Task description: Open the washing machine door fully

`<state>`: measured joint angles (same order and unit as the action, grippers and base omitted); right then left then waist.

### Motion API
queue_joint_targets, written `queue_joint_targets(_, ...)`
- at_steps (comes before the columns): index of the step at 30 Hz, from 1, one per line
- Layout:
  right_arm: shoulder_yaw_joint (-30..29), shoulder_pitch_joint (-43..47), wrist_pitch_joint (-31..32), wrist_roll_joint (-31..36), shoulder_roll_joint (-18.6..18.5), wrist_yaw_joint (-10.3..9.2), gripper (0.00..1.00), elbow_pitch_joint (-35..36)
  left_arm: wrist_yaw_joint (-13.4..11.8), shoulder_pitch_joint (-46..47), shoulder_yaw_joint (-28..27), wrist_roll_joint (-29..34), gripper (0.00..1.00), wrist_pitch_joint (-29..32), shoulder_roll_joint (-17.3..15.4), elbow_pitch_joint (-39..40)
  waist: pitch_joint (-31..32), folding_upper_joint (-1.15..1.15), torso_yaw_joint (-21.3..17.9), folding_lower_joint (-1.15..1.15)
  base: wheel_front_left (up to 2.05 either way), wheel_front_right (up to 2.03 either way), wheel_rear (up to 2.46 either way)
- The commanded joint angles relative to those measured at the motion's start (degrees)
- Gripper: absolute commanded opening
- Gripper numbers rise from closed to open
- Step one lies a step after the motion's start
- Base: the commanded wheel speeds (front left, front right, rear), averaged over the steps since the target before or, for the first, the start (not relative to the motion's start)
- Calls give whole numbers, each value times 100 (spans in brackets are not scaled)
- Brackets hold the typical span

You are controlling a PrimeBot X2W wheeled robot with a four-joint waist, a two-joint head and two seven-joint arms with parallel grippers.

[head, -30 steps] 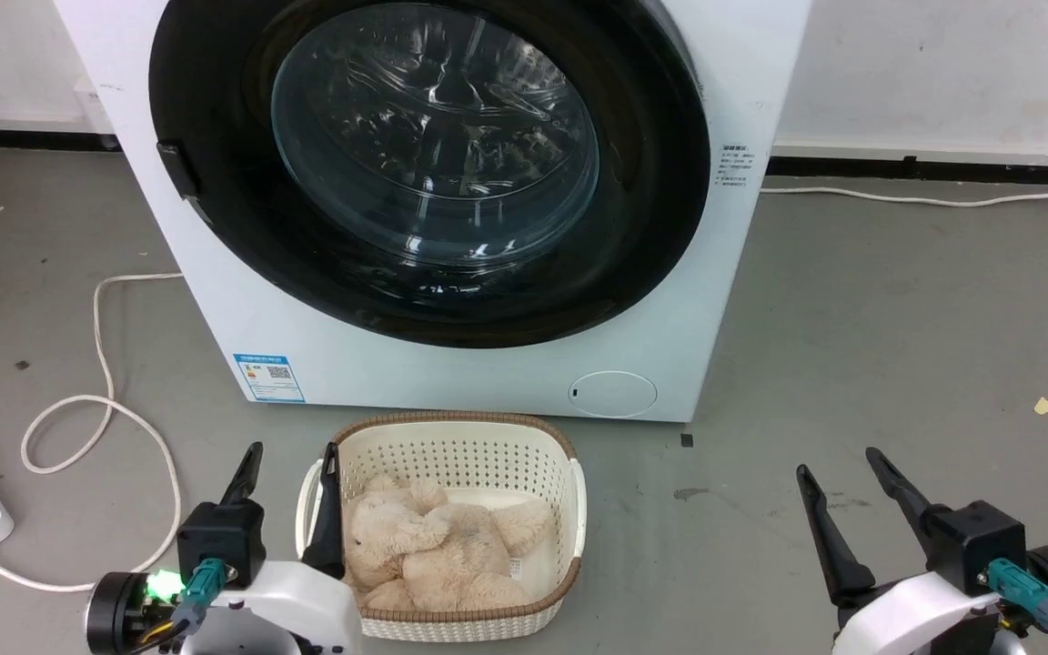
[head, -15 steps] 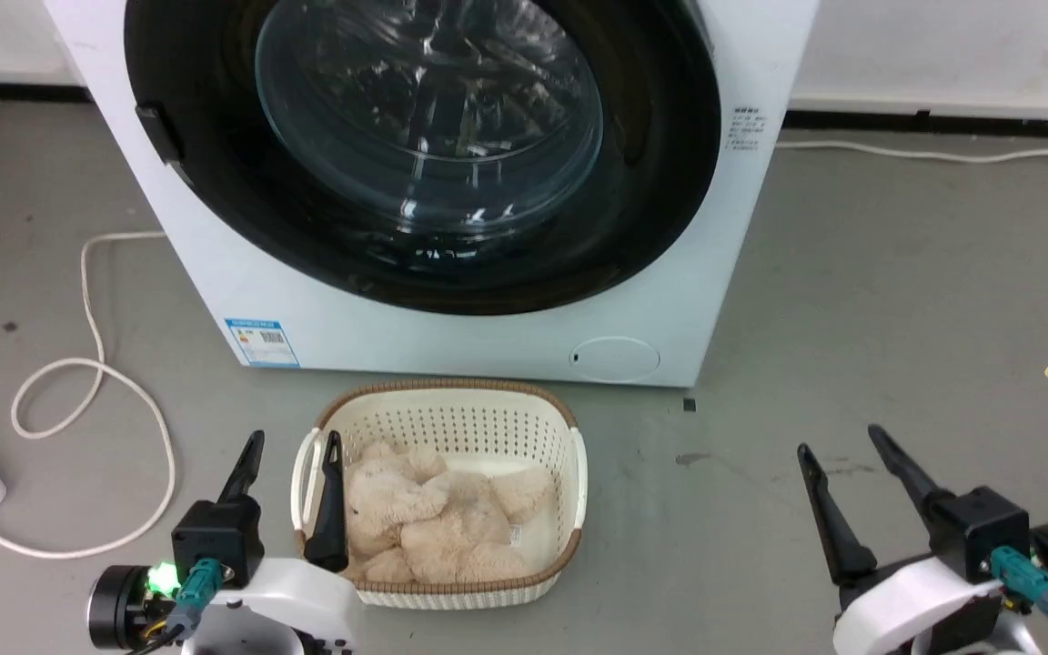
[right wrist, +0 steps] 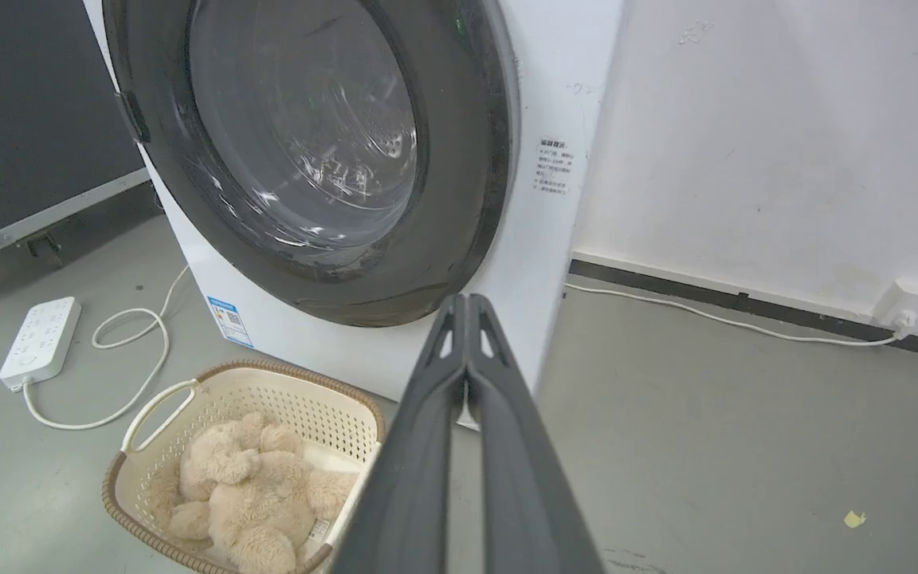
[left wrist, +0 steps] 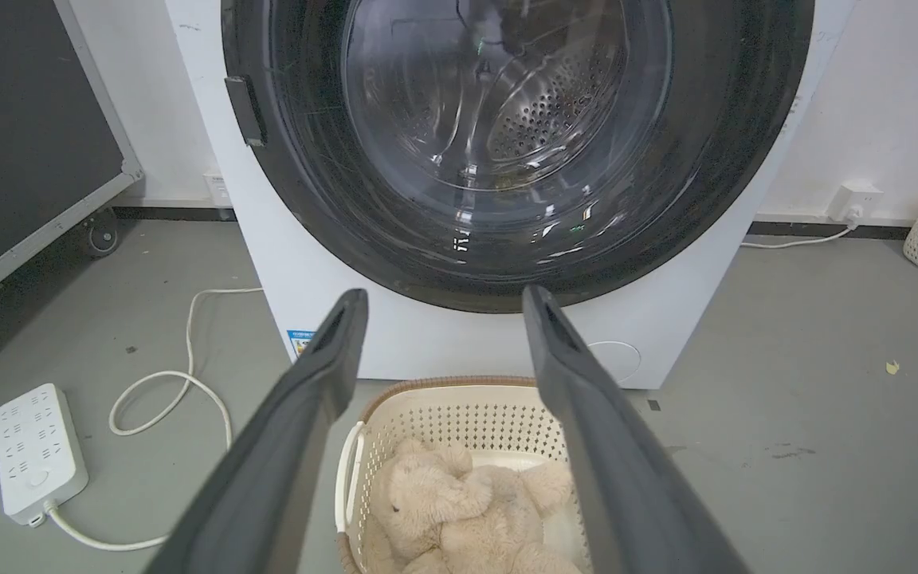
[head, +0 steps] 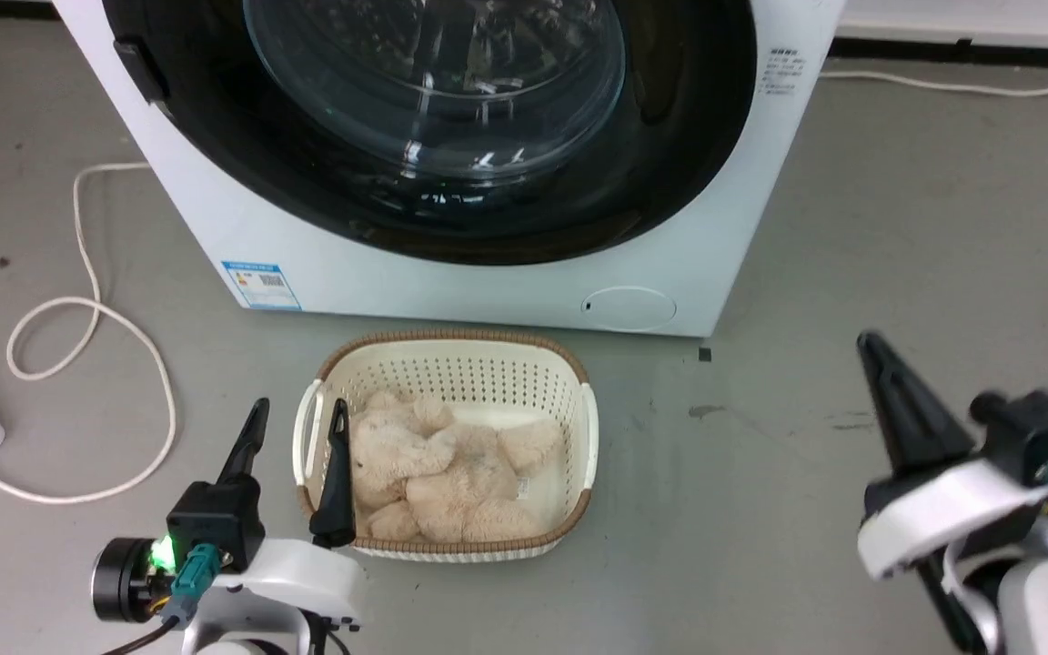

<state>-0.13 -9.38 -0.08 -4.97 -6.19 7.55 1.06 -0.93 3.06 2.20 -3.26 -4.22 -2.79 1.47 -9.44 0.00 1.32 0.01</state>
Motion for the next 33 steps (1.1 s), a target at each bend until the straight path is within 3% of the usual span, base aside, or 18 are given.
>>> queue_joint_targets(1, -31, -162, 22, -86, -40, -2, 0, 40, -42, 112, 21, -38, 100, -65, -3, 34, -54, 0, 16, -1, 0, 0, 0)
queue_joint_targets(10, -673, -1226, 666, -1192, 239, -3, 0, -384, -59, 272, 88, -142, 100, -172, -4, 106, -378, 0, 115, -1, 0, 0, 0)
queue_joint_targets(33, -1863, -4234, 2278, -2772, 313, -4, 0, -2476, -114, 618, 320, -381, 100, -447, -5, 210, -1189, 0, 507, -1, 0, 0, 0)
